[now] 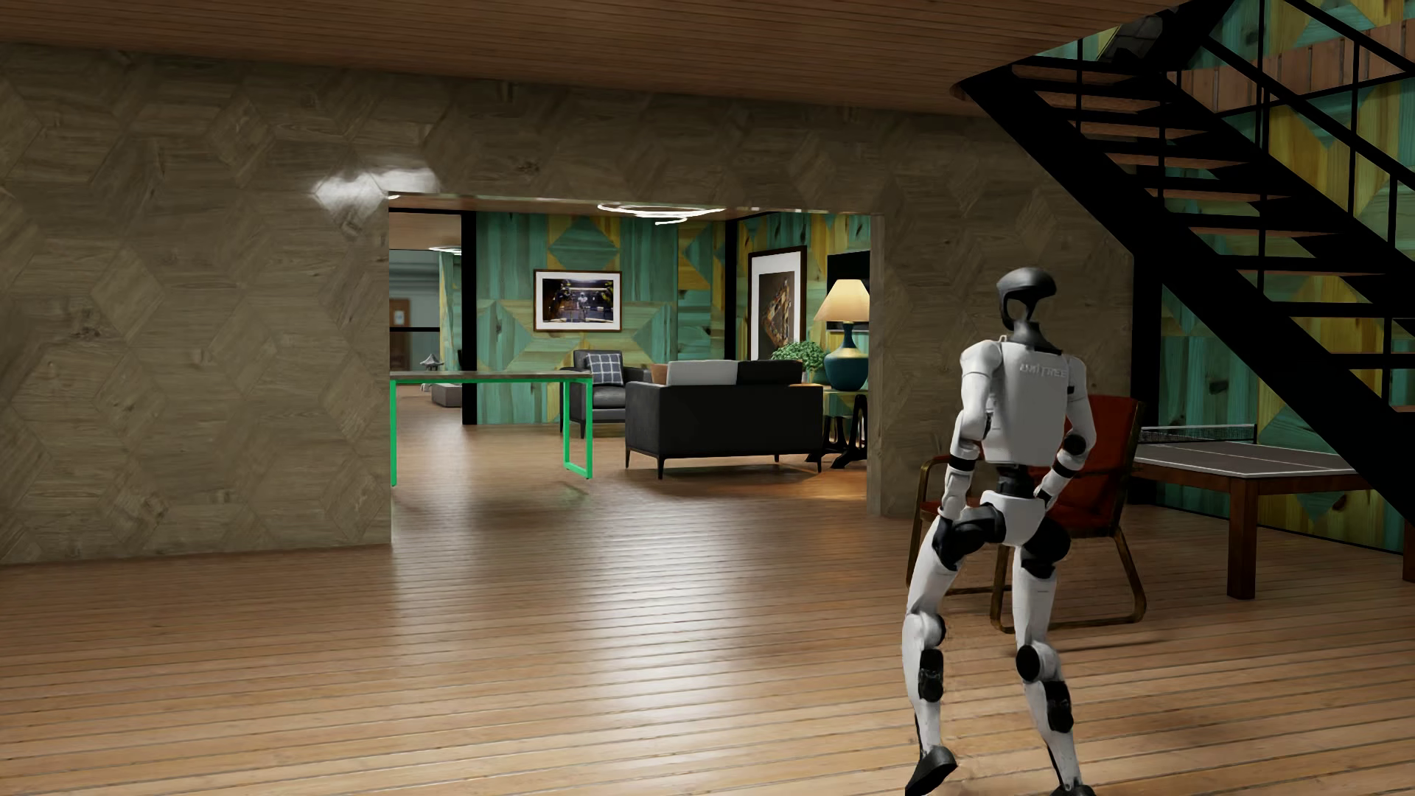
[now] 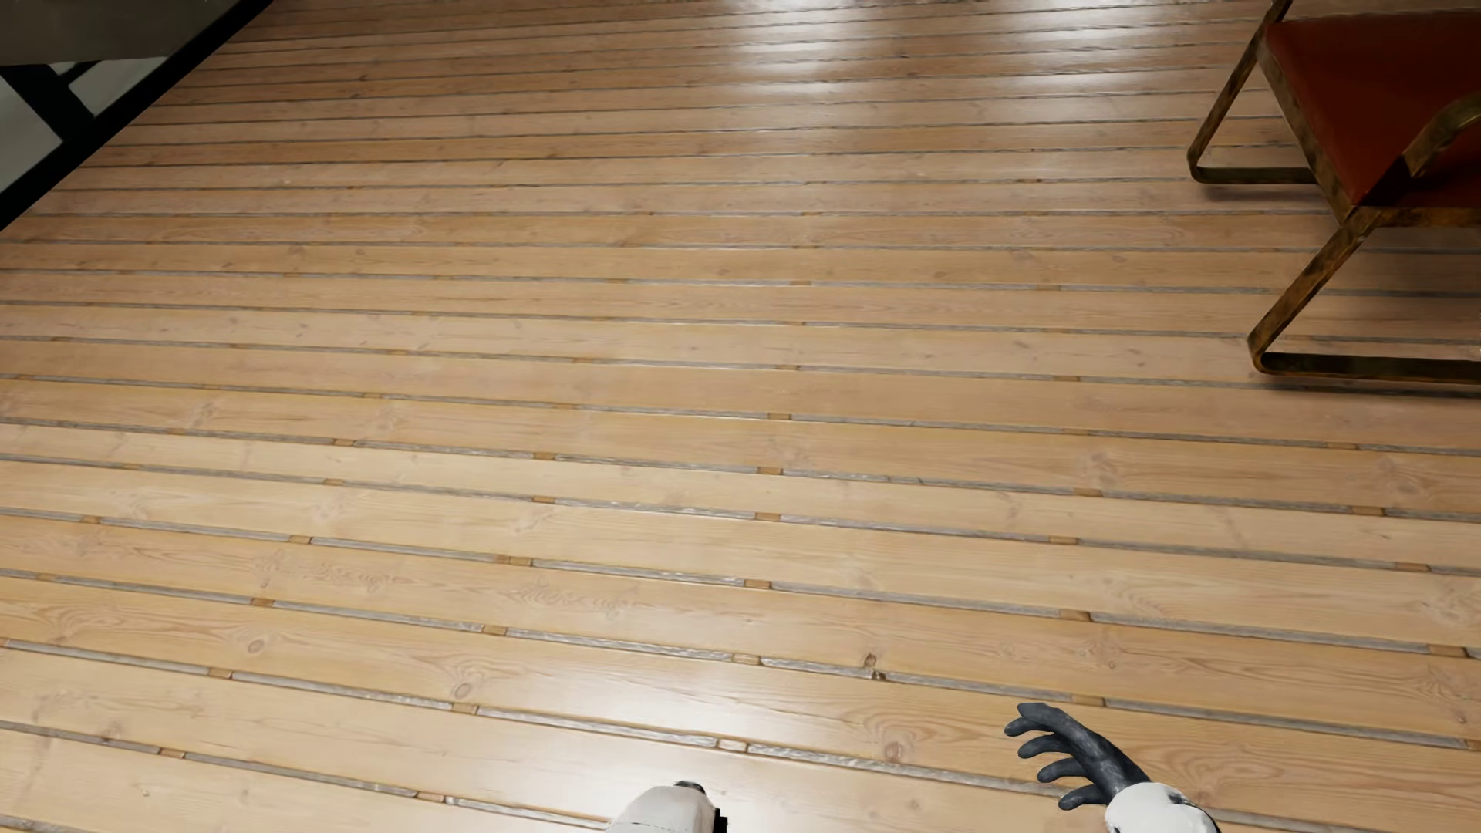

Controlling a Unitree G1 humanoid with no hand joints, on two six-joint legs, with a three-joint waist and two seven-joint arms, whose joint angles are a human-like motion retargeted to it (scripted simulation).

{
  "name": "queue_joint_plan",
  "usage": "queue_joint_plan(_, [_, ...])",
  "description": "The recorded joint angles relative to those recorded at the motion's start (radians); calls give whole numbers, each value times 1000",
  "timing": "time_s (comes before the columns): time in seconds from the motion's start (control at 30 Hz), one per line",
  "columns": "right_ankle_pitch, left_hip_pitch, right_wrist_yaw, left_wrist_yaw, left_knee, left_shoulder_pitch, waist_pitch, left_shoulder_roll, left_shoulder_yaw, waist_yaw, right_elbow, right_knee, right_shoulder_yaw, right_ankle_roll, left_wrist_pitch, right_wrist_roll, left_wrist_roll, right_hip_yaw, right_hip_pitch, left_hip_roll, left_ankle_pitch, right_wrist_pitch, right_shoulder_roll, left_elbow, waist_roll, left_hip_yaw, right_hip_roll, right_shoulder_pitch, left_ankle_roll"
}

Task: Head to the desk

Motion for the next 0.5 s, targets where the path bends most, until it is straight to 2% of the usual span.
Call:
queue_joint_plan(0.03, [-26,-7,0,0,-171,3,-3,-8,-11,1,-12,-10,-6,0,0,0,0,0,50,2,-2,0,0,13,2,0,2,-34,0])
queue_joint_plan(0.07, [-53,-4,0,0,-325,1,-7,-16,-21,0,-22,-20,-12,0,0,0,0,0,96,9,-96,0,6,26,8,0,9,-62,0])
queue_joint_plan(0.1, [-81,16,0,0,-395,-4,-5,-23,-36,-4,-33,-30,-11,0,0,0,0,0,150,15,-287,0,10,32,14,0,17,-83,0])
queue_joint_plan(0.13, [-103,31,0,0,-487,-11,-4,-24,-51,-2,-46,-37,-8,0,0,0,0,0,193,13,-385,0,19,30,13,0,19,-96,0])
queue_joint_plan(0.17, [-110,30,0,0,-591,-22,-4,-23,-64,2,-62,-36,-3,0,0,0,0,0,224,20,-382,0,29,26,14,0,22,-98,0])
queue_joint_plan(0.2, [-97,14,0,0,-426,-36,-6,-22,-63,9,-80,-15,3,0,0,0,0,0,235,15,-399,0,38,21,1,0,0,-89,0])
queue_joint_plan(0.23, [-56,-2,0,0,-437,-53,-18,-18,-74,17,-94,10,15,0,0,0,0,0,230,5,-312,0,43,22,-11,0,-19,-67,0])
queue_joint_plan(0.3, [128,-11,0,0,-394,-100,-22,-12,-98,-6,-85,120,55,0,0,0,0,0,217,-42,-10,0,61,52,-47,0,-65,12,0])
queue_joint_plan(0.33, [242,-28,0,0,-346,-147,-47,-17,-69,-27,-11,247,95,0,0,0,0,0,125,-33,3,0,77,109,-58,0,-77,24,0])
queue_joint_plan(0.37, [326,3,0,0,-326,-190,-47,-11,-71,-43,43,431,145,0,0,0,0,0,18,-60,-39,0,80,130,-78,0,-112,50,0])
queue_joint_plan(0.4, [336,57,0,0,-326,-228,-43,-3,-60,-70,103,603,211,0,0,0,0,0,-81,-82,-91,0,81,133,-91,0,-127,65,0])
queue_joint_plan(0.47, [114,182,0,0,-349,-296,-30,18,-17,-147,202,858,280,0,0,0,0,0,-241,-104,-195,0,87,121,-89,0,-126,89,0])
queue_joint_plan(0.5, [57,251,0,0,-372,-327,-30,25,10,-189,235,894,280,0,0,0,0,0,-317,-104,-265,0,87,119,-81,0,-114,116,0])
